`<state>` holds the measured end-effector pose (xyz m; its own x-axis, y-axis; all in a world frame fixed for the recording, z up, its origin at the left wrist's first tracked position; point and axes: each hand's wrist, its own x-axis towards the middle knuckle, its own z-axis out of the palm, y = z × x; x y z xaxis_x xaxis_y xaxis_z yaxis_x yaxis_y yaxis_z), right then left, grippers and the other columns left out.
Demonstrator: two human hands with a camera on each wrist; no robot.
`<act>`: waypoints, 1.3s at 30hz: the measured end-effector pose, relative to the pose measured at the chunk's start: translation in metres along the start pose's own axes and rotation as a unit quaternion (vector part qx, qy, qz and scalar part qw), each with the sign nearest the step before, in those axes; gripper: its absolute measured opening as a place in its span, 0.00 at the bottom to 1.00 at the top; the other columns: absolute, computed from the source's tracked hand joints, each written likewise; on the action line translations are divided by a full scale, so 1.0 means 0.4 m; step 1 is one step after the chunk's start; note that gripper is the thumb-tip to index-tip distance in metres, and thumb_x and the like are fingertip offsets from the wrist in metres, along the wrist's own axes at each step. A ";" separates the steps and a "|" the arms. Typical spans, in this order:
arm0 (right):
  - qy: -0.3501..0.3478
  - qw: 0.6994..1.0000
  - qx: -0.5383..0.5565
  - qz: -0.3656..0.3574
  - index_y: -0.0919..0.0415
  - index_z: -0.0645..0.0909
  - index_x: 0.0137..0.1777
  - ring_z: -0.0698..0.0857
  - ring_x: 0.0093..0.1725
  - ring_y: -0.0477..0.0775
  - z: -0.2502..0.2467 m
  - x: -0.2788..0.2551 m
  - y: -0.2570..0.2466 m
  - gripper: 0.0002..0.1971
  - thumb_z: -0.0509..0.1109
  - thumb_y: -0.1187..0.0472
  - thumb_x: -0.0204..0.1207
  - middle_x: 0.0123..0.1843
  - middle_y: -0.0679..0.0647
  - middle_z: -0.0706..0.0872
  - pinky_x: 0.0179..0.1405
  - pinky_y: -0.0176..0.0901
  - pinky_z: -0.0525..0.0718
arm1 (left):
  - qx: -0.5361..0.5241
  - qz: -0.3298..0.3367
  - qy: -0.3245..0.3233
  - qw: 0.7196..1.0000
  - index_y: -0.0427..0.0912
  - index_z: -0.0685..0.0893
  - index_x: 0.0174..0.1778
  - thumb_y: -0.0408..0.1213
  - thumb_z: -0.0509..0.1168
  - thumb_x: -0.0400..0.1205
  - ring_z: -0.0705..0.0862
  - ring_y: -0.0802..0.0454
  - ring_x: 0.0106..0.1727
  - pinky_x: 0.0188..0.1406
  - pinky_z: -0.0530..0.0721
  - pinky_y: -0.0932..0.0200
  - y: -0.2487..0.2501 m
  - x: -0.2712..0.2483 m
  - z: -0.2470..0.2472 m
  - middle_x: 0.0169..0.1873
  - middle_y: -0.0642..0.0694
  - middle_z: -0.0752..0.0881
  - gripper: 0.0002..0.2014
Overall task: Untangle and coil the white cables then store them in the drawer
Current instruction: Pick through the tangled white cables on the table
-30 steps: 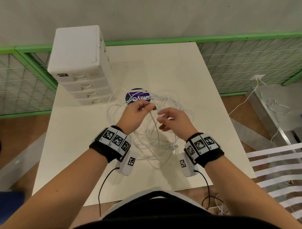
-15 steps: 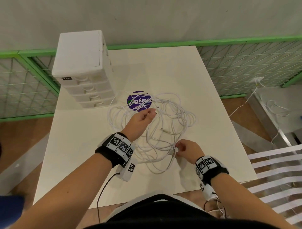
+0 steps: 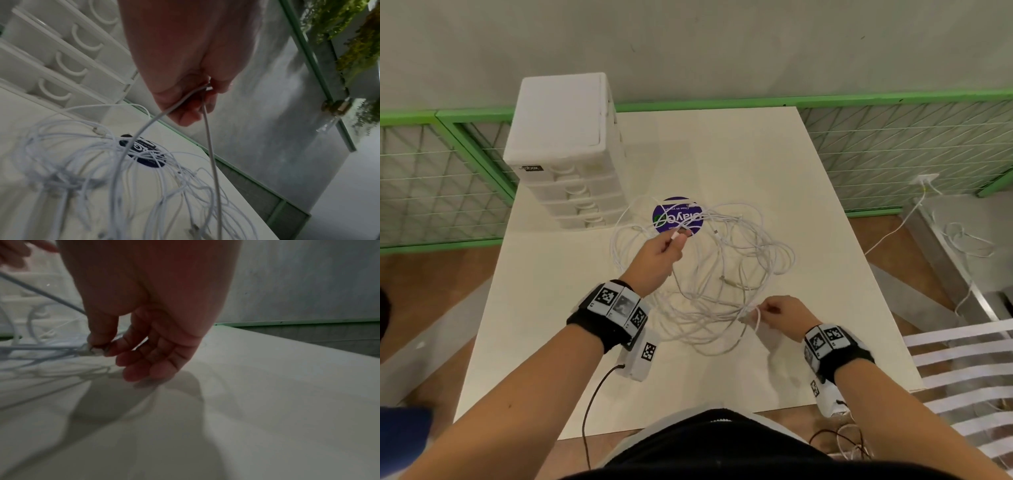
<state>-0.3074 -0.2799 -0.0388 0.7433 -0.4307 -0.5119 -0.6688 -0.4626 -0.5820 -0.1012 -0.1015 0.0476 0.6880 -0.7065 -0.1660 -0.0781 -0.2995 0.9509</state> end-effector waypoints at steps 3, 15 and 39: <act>0.074 0.990 0.117 0.014 0.59 0.78 0.39 0.86 0.36 0.56 -0.064 -0.002 0.010 0.07 0.66 0.61 0.79 0.33 0.54 0.86 0.38 0.45 0.80 | -0.037 0.001 0.018 0.999 0.40 0.80 0.65 0.40 0.53 0.87 0.76 0.62 0.29 0.38 0.85 0.62 -0.003 0.002 -0.044 0.30 0.49 0.70 0.16; 0.360 0.811 0.451 -0.093 0.54 0.72 0.42 0.82 0.23 0.48 -0.229 -0.017 -0.152 0.08 0.57 0.63 0.83 0.36 0.55 0.83 0.24 0.39 0.81 | -0.139 0.000 0.084 0.987 0.50 0.81 0.54 0.45 0.52 0.88 0.62 0.61 0.21 0.21 0.64 0.69 0.054 0.005 -0.138 0.26 0.50 0.61 0.12; 0.211 0.909 0.321 -0.159 0.59 0.84 0.47 0.84 0.33 0.54 -0.171 0.180 -0.428 0.07 0.64 0.62 0.79 0.37 0.54 0.85 0.33 0.45 0.85 | -0.148 -0.081 -0.022 0.985 0.44 0.80 0.51 0.31 0.57 0.85 0.65 0.59 0.23 0.23 0.60 0.66 0.072 0.067 -0.026 0.29 0.48 0.77 0.08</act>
<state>-0.1403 -0.2848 0.0673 0.7353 -0.6764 -0.0430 -0.1738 -0.1269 -0.9766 -0.0773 -0.1223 0.0733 0.6421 -0.6936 -0.3266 0.2479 -0.2154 0.9446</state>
